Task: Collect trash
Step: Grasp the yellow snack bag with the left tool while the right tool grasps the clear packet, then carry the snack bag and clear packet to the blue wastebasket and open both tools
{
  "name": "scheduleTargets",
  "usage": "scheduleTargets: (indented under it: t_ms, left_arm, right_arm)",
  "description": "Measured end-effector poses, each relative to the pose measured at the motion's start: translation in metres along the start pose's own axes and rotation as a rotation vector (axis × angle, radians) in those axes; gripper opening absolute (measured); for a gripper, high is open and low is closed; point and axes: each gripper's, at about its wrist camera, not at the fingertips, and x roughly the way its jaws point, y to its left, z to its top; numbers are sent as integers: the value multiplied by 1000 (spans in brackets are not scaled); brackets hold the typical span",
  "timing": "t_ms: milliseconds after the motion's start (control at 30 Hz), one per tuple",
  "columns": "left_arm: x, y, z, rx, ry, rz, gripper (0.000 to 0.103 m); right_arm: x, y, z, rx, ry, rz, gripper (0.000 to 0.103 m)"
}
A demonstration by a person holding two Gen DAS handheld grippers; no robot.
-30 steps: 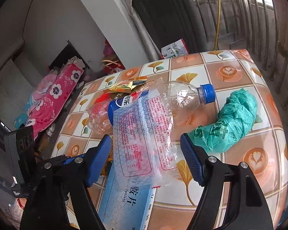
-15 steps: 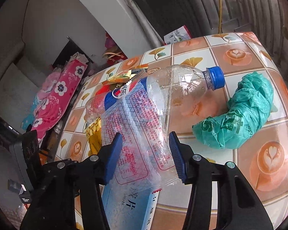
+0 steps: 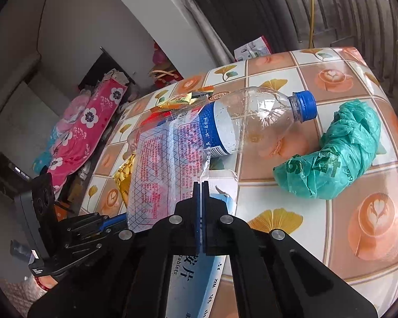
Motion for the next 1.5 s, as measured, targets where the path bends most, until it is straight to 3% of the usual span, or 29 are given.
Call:
scheduleTargets:
  t_ms: [300, 367, 400, 433, 500, 867, 967, 1000, 1167, 1500]
  left_arm:
    - [-14, 0, -8, 18, -32, 29, 7]
    - [-17, 4, -8, 12, -40, 38, 7]
    - [-18, 5, -8, 11, -43, 42, 7]
    - [-19, 6, -7, 10, -46, 48, 7]
    - [-20, 7, -7, 7, -50, 53, 7]
    - [-13, 6, -7, 4, -50, 46, 7]
    - [-11, 8, -5, 5, -49, 44, 7]
    - [-11, 9, -5, 5, -50, 44, 7]
    - [-13, 11, -4, 7, -57, 47, 7]
    - [-43, -3, -3, 22, -111, 41, 7]
  right_arm:
    - [-11, -2, 0, 16, -23, 8, 0]
    - [-12, -4, 2, 28, -28, 14, 6]
    - [-12, -5, 4, 36, -29, 17, 24]
    - [-11, -6, 6, 44, -28, 18, 52]
    - [-6, -5, 10, 46, -28, 39, 69]
    - [37, -8, 27, 64, 97, 170, 68]
    - [40, -9, 27, 59, 116, 180, 47]
    - [40, -10, 27, 60, 117, 189, 35]
    - [29, -8, 26, 43, 97, 212, 8]
    - [-9, 5, 24, 13, 14, 210, 2]
